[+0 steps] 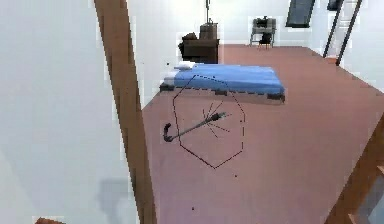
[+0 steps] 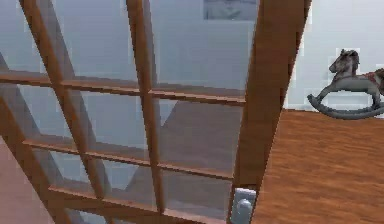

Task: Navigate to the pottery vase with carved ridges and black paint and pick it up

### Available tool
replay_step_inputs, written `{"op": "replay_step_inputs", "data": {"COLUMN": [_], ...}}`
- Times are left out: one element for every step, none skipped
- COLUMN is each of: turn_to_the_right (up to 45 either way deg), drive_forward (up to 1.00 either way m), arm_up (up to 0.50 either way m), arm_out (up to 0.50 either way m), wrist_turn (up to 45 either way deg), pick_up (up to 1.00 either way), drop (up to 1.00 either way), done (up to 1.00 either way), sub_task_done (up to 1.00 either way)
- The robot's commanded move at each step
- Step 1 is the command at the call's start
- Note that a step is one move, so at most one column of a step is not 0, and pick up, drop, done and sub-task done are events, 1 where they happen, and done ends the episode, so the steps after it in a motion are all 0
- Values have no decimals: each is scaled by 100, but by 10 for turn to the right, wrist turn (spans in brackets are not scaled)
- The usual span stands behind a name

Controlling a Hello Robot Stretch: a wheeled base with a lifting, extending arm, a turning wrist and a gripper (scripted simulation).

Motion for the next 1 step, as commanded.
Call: {"op": "replay_step_inputs", "data": {"turn_to_the_right": [240], "drive_forward": [0], "arm_up": [0], "arm_out": [0], "wrist_turn": [0], "pick_up": [0], "drop": [0], "done": [0], "sub_task_done": [0]}}
